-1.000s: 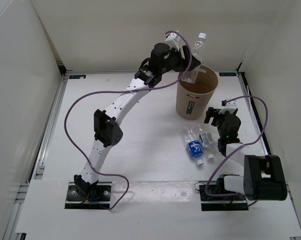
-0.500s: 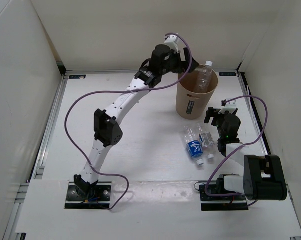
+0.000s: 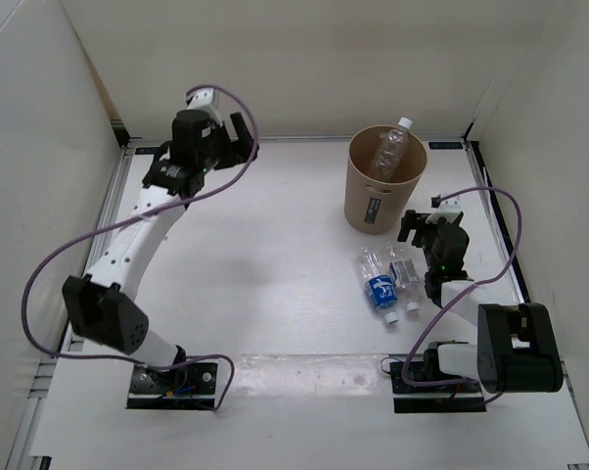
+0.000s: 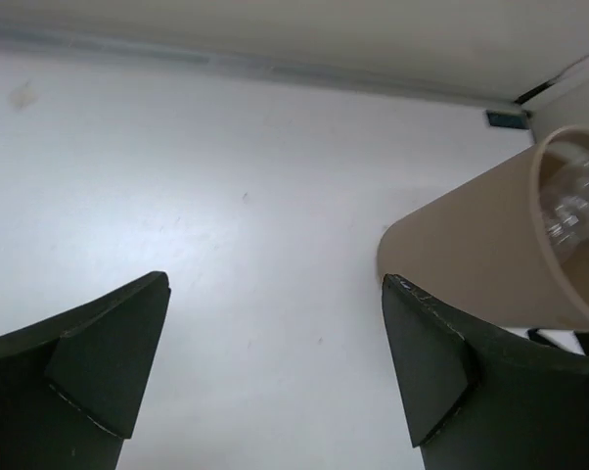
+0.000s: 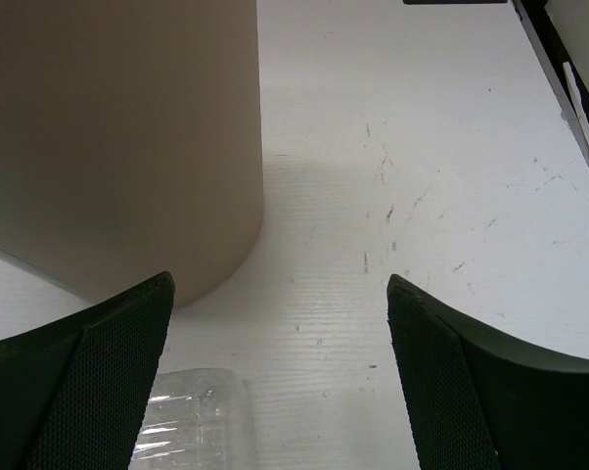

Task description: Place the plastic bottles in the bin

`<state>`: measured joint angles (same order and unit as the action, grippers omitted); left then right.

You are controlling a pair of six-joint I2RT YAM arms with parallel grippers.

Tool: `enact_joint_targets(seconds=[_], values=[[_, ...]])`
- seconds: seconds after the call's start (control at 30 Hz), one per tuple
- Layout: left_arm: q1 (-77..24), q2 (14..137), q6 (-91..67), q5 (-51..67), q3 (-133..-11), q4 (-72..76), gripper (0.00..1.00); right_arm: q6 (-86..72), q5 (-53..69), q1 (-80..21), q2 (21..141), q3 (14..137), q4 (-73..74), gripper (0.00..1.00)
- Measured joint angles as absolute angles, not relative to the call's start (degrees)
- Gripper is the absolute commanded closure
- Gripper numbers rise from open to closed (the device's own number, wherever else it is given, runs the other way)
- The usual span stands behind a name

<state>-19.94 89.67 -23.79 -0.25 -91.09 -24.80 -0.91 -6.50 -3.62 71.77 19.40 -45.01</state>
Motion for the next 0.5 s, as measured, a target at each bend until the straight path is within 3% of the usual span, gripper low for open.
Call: enact_joint_targets(seconds=[0.23, 0.5], values=[[-17.87, 81.43, -24.08, -2.55, -76.62, -27.22, 0.00, -1.10, -9.34, -3.84, 67.70, 21.91, -37.47, 0.10], [-15.51, 79.66, -23.90, -2.46, -71.26, -28.67, 0.00, 0.49, -3.68, -4.58, 55.90, 42.00, -6.44, 0.10]])
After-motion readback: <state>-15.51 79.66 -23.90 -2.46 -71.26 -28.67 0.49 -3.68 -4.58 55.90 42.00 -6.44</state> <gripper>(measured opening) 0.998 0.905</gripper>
